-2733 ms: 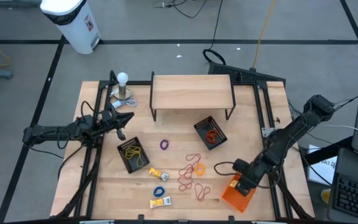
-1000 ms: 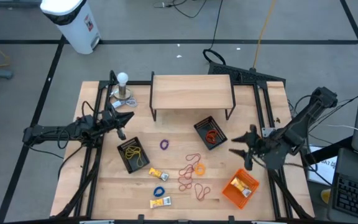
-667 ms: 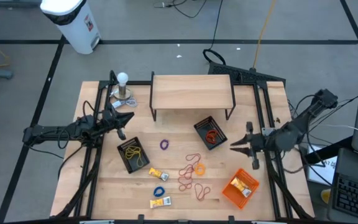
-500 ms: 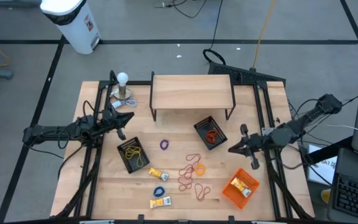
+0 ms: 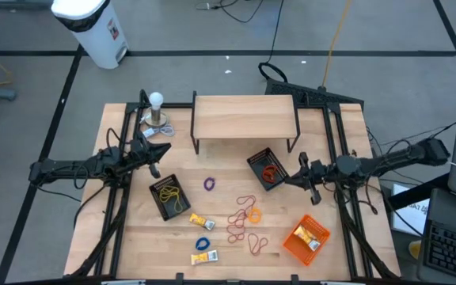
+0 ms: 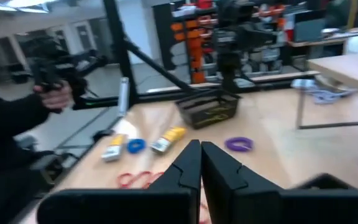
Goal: Pick & Place Office Desk Supplies
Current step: Put the red rubber band into the left black bin
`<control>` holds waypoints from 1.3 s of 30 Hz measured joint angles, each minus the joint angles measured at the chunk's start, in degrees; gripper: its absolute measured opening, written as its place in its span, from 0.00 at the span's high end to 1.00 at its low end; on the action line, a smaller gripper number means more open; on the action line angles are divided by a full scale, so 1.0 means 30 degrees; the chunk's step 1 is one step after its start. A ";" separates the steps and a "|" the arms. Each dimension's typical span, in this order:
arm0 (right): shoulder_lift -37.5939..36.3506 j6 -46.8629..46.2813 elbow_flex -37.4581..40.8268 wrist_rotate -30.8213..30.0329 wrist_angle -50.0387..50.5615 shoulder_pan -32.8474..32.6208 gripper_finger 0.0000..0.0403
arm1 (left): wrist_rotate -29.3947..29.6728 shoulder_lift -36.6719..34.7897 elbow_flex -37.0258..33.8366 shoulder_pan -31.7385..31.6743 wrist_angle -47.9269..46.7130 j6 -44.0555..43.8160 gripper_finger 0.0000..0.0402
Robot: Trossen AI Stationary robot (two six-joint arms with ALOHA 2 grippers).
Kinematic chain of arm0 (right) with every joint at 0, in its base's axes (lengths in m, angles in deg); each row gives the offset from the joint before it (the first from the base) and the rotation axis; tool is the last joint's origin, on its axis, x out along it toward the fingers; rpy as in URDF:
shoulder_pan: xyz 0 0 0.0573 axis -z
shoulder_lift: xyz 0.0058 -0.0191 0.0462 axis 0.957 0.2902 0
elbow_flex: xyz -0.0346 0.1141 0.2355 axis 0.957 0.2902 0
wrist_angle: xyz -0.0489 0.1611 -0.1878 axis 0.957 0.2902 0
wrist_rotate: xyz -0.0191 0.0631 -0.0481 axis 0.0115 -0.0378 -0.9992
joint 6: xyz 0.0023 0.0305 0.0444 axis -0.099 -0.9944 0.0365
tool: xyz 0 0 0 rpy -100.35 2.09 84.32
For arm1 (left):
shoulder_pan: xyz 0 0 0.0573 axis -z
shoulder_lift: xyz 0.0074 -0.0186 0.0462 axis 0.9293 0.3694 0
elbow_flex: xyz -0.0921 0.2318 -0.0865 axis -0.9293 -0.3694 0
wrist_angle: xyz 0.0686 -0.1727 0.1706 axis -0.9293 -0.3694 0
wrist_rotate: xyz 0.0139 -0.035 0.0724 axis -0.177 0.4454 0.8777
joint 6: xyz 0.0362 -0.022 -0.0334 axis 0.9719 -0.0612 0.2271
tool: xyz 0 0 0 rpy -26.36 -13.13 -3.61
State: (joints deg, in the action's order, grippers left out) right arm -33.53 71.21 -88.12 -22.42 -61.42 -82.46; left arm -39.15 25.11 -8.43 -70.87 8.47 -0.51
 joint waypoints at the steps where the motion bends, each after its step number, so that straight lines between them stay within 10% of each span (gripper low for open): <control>1: -0.0073 0.0209 0.0087 0.0000 -0.0007 0.0334 1.00 | -0.0006 -0.0003 0.0000 0.0000 -0.0072 0.0105 0.94; 25: -0.2450 0.1344 0.0604 0.3568 0.0430 0.5038 1.00 | -0.1903 0.0174 0.0036 -0.0005 -0.2186 -0.0791 0.94; 39: -0.2429 0.4904 0.1622 -0.0491 -0.4276 0.5051 1.00 | -0.1923 0.1508 0.0036 0.0000 -0.2254 -0.2811 0.94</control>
State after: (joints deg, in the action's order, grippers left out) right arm -40.82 85.92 -83.26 -23.89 -74.25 -67.31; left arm -44.92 29.63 -8.32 -70.87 1.71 -8.95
